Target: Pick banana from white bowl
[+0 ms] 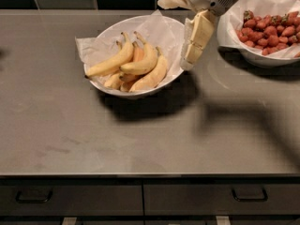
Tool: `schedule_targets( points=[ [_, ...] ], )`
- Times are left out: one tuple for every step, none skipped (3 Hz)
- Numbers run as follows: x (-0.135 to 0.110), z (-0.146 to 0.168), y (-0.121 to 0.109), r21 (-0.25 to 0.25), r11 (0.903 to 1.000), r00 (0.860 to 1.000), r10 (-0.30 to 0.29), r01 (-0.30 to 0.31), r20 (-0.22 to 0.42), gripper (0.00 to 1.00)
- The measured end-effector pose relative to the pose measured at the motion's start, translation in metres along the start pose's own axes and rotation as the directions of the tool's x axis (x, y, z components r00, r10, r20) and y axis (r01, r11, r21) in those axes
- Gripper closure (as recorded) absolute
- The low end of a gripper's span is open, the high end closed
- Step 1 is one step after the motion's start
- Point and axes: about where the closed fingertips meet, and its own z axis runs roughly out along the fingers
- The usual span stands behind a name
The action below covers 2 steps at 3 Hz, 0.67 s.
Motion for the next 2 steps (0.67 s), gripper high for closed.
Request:
schedule_targets(
  points=[
    [-0.002, 0.001, -0.004, 0.014, 0.9999, 1.000, 0.000, 0.000, 0.004, 0.00],
    [-0.006, 0.014, -0.014, 0.009, 0.9999, 0.999, -0.011, 0.011, 0.040, 0.00]
  ],
)
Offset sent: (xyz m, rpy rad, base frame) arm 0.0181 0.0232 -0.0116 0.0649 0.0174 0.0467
